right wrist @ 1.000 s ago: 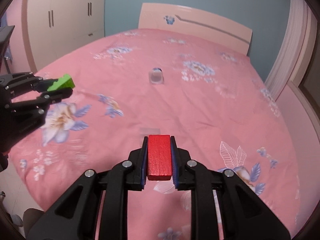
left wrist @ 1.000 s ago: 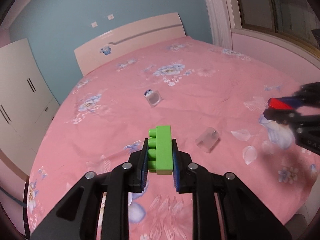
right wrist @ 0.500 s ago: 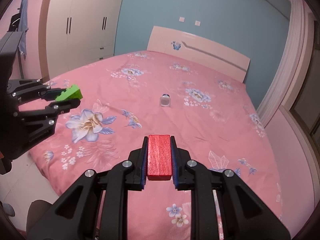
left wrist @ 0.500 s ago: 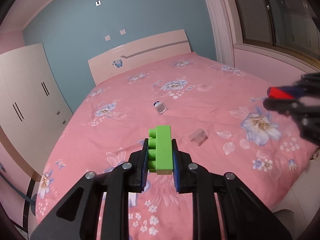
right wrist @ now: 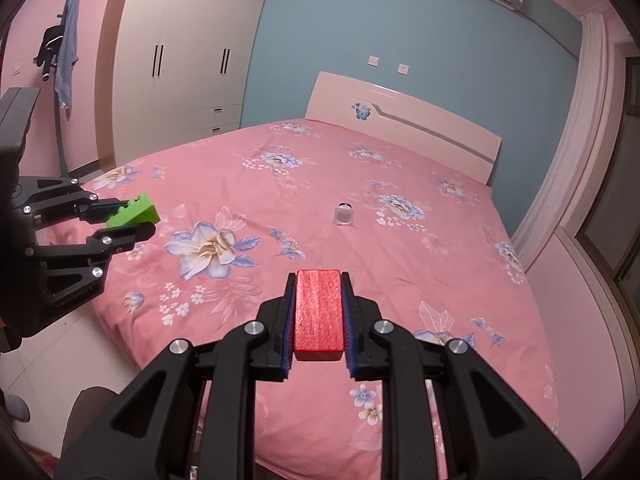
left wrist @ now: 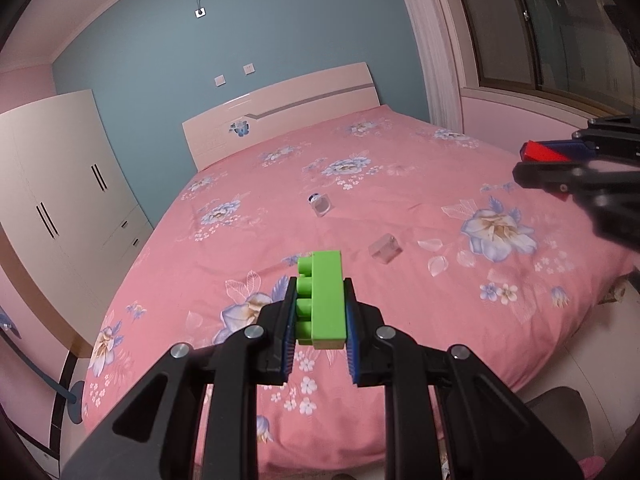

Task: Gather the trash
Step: 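Lift green brick with left tool while right tool carries red block toward bowl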

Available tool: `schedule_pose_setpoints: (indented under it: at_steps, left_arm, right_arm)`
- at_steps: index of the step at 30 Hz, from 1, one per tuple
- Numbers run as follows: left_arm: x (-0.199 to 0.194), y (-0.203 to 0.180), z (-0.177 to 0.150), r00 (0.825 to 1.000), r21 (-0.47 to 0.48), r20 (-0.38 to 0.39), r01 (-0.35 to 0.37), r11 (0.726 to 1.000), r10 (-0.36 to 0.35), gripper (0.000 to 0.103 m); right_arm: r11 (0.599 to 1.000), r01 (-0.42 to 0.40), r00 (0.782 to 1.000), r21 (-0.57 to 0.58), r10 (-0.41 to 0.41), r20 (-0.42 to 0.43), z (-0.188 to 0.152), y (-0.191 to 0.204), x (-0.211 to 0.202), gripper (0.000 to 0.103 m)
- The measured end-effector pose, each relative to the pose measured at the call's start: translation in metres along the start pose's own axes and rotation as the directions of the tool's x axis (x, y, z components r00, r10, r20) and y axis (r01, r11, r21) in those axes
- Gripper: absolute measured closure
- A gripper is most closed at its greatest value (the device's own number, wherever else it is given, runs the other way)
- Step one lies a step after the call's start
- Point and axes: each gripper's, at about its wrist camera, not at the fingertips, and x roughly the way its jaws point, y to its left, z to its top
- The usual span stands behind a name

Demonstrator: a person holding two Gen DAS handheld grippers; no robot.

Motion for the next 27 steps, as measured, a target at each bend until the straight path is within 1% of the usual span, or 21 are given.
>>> schedule_pose_setpoints:
  at_steps: [5,9,11,15,21,27]
  left_arm:
    - [-0.003,-0.007,-0.023,0.999,0.004,-0.027,0.017,1.0,-0.017,0.08]
    - [0.005,-0.012,-0.045,0.997,0.004,-0.075,0.031,1.0,-0.031,0.08]
    - [0.008,-0.015,-0.056,0.995,0.004,-0.095,0.036,0.999,-0.036,0.08]
    - [0.021,-0.022,-0.076,0.988,-0.003,-0.146,0.055,0.998,-0.055,0.08]
    - [0.04,-0.041,-0.11,0.973,0.015,-0.217,0.08,0.997,-0.075,0.08]
    - [0.061,-0.063,-0.145,0.948,0.049,-0.304,0.118,0.992,-0.098,0.08]
  right_arm:
    - [1.0,-0.012,1.0,-0.007,0.012,-0.023,-0.018,0.01,-0.004,0.082]
    - [1.0,-0.02,0.999,-0.001,0.02,-0.049,-0.032,0.014,0.002,0.082]
    - [0.999,-0.037,0.997,0.006,0.037,-0.066,-0.04,0.015,0.007,0.082]
    - [0.999,-0.047,0.994,0.007,0.048,-0.096,-0.055,0.02,0.019,0.082]
    - [0.998,-0.068,0.985,0.012,0.069,-0.157,-0.083,0.029,0.04,0.082]
    - [0.995,-0.096,0.97,0.025,0.099,-0.223,-0.115,0.038,0.061,0.082]
